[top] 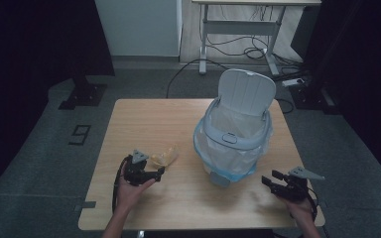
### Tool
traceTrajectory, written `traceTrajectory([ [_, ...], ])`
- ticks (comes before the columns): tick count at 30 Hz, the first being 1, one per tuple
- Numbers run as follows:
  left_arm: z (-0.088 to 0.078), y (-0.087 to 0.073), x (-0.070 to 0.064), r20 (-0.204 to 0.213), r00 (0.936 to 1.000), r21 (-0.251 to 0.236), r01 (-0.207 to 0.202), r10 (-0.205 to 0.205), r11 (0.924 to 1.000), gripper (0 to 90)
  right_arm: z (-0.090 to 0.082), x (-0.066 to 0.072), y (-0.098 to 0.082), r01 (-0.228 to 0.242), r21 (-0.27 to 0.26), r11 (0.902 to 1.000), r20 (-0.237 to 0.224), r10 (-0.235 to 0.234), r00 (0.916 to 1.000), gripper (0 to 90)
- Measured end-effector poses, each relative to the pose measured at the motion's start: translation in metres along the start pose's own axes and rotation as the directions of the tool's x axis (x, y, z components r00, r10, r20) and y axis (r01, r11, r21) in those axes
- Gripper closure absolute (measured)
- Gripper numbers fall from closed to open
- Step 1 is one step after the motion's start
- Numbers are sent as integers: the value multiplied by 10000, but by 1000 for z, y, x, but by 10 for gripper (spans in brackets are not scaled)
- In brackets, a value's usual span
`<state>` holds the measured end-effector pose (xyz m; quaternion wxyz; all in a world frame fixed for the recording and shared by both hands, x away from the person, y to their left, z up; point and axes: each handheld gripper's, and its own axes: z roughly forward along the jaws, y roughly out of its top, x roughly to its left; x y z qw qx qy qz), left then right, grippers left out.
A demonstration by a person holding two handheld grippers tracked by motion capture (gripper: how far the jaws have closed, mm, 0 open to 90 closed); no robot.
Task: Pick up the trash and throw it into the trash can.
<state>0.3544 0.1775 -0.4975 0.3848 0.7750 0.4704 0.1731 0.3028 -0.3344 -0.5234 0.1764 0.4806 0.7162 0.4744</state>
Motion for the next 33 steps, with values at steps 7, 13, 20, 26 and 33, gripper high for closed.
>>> traceTrajectory([
  [7, 13, 19, 3, 188, 9998, -36, -20, 21, 10000, 148, -1, -1, 0, -87, -33, 10000, 37, 87, 10000, 392],
  [13, 34, 25, 6, 319, 9994, 200, -99, 93, 9998, 145, 1, -2, 0, -139, 48, 9999, -38, 140, 9999, 393],
  [20, 55, 23, 10, 466, 9989, 419, 5, -24, 9991, 145, 2, -2, -1, -252, 90, 9996, -87, 252, 9996, 395],
  [26, 66, 19, 11, 622, 9981, 621, 10, -49, 9981, 150, 3, -2, -1, -292, 143, 9995, -66, 293, 9995, 396],
  [33, 73, 16, 7, 803, 9967, 911, -209, 136, 9956, 220, 3, -3, -2, -307, 140, 9994, -26, 307, 9995, 397],
])
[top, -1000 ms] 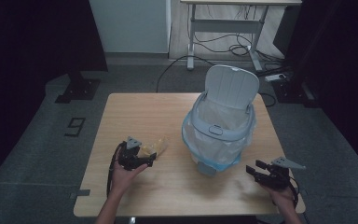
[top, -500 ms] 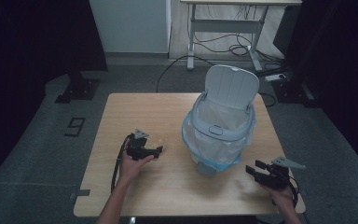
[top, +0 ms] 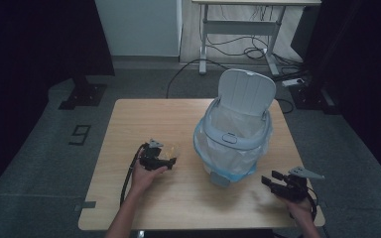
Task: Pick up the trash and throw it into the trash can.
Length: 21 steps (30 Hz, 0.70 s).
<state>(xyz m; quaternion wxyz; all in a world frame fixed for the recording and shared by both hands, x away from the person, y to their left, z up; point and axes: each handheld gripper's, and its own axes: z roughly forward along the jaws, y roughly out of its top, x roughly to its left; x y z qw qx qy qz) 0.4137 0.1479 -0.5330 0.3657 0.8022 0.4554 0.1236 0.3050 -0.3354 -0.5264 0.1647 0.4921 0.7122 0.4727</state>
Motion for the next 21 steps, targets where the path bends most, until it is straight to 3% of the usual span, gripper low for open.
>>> traceTrajectory([
  [2, 2, -1, -1, -36, 10000, 152, -78, 78, 9999, 296, 0, 0, 0, 8, -4, 10000, 8, -8, 10000, 398],
  [7, 5, -2, -4, -11, 9993, 347, -385, 386, 9987, 368, 0, 0, 0, 28, -2, 10000, 50, -28, 10000, 401],
  [21, -1, -2, -5, 147, 9987, -72, -489, 490, 9988, 450, -2, -2, 0, -56, -56, 10000, 173, 57, 9998, 403],
])
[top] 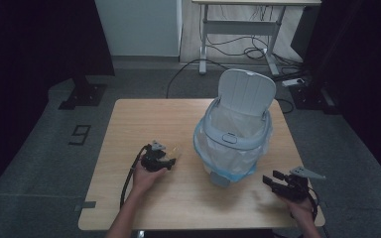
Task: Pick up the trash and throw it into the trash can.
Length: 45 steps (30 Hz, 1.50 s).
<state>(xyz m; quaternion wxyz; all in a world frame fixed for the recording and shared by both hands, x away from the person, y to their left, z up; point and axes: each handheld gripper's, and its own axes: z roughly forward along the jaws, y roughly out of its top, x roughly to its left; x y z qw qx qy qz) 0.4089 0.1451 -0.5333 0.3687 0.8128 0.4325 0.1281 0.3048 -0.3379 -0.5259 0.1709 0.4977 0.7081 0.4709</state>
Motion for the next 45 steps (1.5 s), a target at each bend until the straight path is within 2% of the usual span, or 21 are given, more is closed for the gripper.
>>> traceTrajectory([
  [3, -5, -1, 0, 27, 9999, -251, 116, -115, 9996, 454, 0, 0, 0, -15, -16, 10000, 14, 15, 10000, 403],
  [11, -21, -3, 3, 146, 9995, -560, 289, -282, 9980, 461, -1, -1, 0, -63, -33, 10000, 13, 64, 10000, 403],
  [21, -50, 4, 3, 239, 9984, -885, 536, -517, 9946, 470, -2, -2, -1, -205, -92, 9997, 12, 205, 9998, 407],
  [33, -75, 14, 0, 456, 9978, -1478, 553, -490, 9875, 475, -2, -2, -1, -228, -55, 9997, -6, 228, 9997, 407],
  [39, -86, 19, -3, 460, 9981, -1625, 480, -410, 9855, 475, -2, -2, -1, -253, -70, 9997, -6, 253, 9997, 407],
  [42, -95, 23, -6, 457, 9984, -1819, 397, -319, 9825, 476, -2, -2, -2, -252, -56, 9997, -3, 252, 9997, 407],
  [43, -102, 26, -7, 531, 9981, -2014, 408, -307, 9787, 476, -1, -2, -2, -251, -44, 9997, -2, 251, 9997, 407],
  [45, -108, 29, -8, 650, 9975, -2160, 412, -278, 9755, 476, -1, -2, -2, -249, -37, 9997, -3, 249, 9997, 407],
])
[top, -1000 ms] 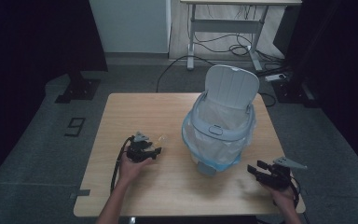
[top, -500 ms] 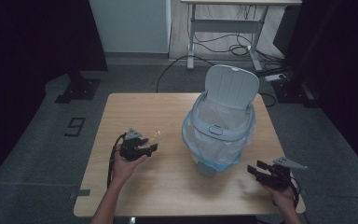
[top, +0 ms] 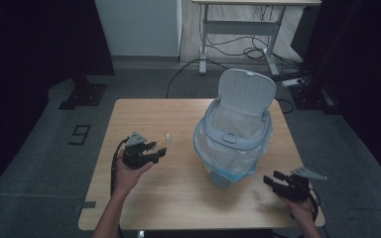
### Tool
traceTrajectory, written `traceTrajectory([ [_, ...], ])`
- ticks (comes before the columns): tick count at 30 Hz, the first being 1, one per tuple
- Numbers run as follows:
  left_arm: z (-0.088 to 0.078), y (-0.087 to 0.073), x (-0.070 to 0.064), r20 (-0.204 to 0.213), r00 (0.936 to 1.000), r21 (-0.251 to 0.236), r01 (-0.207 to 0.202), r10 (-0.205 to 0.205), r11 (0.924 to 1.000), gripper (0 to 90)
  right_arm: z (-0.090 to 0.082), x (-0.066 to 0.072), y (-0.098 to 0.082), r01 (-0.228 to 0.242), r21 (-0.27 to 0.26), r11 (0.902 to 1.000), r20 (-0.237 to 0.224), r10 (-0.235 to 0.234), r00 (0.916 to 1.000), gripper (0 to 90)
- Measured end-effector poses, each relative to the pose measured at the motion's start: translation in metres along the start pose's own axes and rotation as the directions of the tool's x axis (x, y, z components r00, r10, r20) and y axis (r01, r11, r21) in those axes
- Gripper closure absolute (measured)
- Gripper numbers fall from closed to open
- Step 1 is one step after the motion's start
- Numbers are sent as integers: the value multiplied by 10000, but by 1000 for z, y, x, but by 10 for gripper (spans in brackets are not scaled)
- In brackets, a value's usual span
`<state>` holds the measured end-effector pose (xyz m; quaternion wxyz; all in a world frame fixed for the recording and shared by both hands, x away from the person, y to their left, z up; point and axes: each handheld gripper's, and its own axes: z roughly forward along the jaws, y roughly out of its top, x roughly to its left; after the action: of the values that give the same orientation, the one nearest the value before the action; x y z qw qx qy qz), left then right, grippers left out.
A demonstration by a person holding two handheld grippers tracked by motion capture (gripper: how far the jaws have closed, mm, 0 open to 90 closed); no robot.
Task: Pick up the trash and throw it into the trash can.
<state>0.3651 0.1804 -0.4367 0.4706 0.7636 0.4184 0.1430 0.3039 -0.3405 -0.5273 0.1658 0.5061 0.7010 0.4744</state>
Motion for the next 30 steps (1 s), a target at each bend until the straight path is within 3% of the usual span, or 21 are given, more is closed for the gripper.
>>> traceTrajectory([
  [9, -16, 17, -11, 380, 9991, -431, -145, 161, 9990, 476, 0, 0, -1, 21, 34, 10000, 21, -21, 10000, 407],
  [30, -38, 53, -34, 582, 9951, -1114, -727, 795, 9911, 476, 2, -2, -2, -3, 151, 9999, 85, 2, 10000, 407],
])
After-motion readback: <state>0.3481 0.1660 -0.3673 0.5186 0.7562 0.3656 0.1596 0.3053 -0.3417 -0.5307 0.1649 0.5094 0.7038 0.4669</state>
